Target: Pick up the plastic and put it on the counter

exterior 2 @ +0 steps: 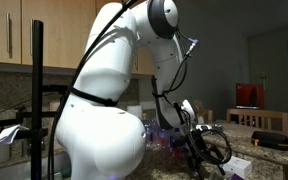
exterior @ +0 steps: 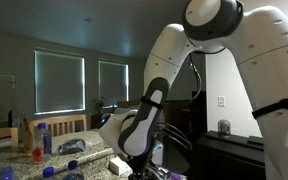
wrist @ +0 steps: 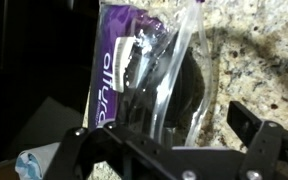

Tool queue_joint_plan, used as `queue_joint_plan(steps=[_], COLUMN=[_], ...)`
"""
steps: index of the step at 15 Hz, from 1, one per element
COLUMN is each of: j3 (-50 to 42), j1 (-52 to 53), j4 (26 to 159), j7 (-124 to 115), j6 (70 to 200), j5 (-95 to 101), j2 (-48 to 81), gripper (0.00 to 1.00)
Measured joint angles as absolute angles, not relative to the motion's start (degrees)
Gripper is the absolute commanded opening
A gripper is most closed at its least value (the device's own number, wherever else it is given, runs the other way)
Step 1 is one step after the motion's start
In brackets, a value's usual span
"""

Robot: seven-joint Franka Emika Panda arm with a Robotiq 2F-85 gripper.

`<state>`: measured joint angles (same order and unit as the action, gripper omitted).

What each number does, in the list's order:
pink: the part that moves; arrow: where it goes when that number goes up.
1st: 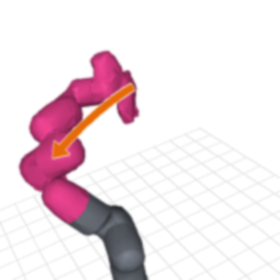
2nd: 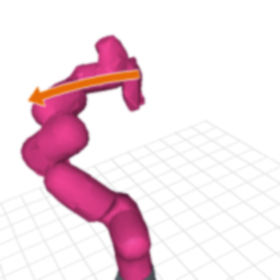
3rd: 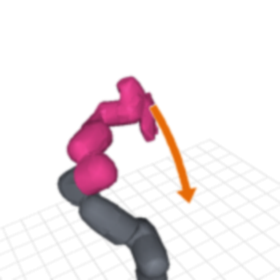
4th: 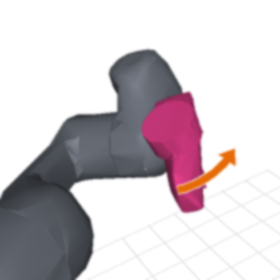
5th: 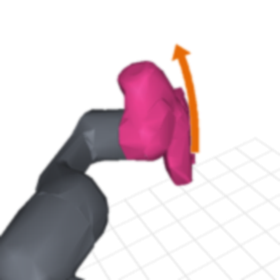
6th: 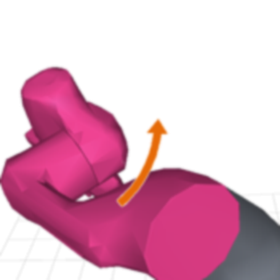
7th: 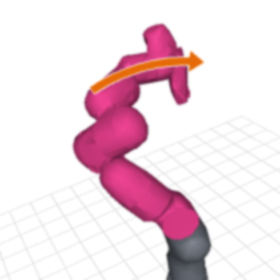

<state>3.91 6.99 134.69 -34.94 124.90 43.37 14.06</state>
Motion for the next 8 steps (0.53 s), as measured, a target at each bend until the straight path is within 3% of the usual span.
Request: queue_joint_plan(steps=[8], j3=[3.9], j1=[7.1], j4=[134.7], j7=[-34.9], j6=[128.1], j5=[42.4], j2=[11.7], gripper=[1.0])
